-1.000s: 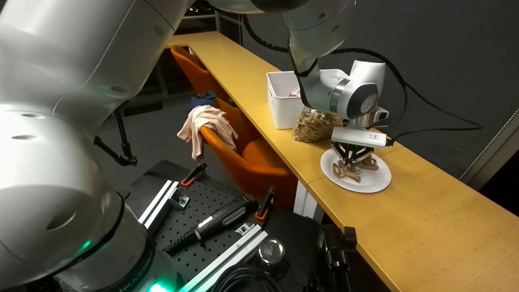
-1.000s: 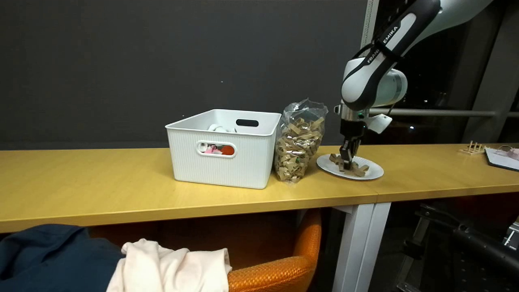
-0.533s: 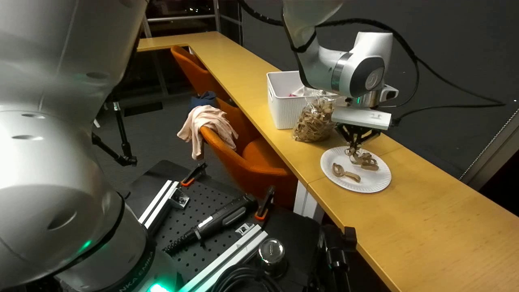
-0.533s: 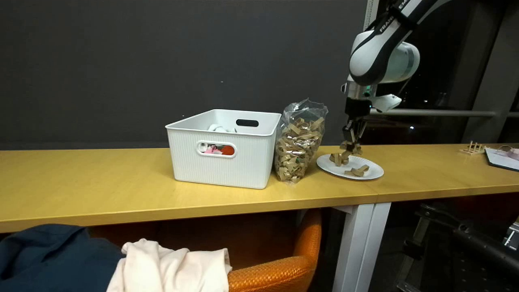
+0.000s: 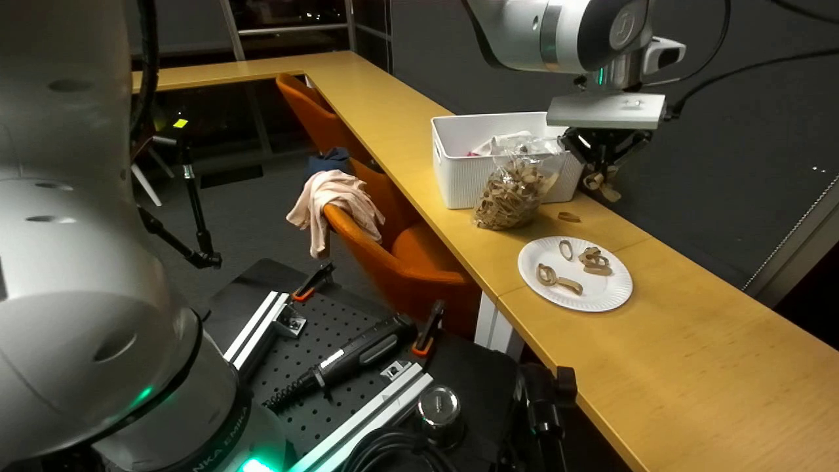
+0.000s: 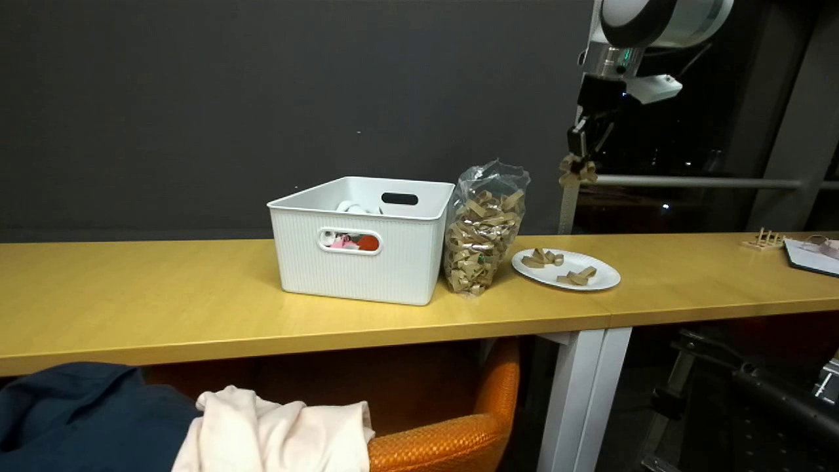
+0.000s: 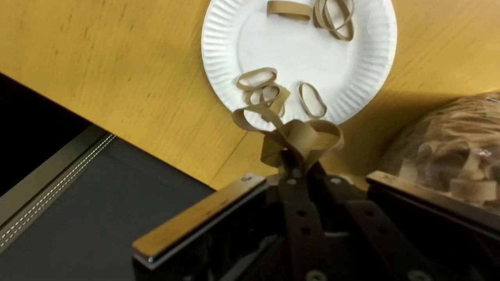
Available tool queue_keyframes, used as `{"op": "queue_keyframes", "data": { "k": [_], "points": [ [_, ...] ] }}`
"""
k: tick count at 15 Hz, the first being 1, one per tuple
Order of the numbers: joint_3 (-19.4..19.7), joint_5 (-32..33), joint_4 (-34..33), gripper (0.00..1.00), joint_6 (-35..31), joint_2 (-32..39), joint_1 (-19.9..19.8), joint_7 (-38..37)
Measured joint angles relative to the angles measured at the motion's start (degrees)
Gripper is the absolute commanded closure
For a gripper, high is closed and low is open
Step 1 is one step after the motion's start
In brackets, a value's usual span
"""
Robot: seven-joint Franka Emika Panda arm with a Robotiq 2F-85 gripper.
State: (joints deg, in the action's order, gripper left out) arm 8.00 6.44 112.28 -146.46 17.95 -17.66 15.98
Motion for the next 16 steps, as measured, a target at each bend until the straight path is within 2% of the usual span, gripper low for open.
{"op": "queue_keyframes", "data": {
  "k": [6, 11, 16],
  "points": [
    [0.72, 5.17, -1.45, 0.98, -0.84, -4.76, 5.08, -3.18],
    [-0.81, 5.35, -3.06, 0.98, -0.77, -3.15, 8.95, -3.21],
    [-1.47, 5.34, -2.96, 0.98, -0.77, 0.56, 10.46, -3.50]
  ]
}}
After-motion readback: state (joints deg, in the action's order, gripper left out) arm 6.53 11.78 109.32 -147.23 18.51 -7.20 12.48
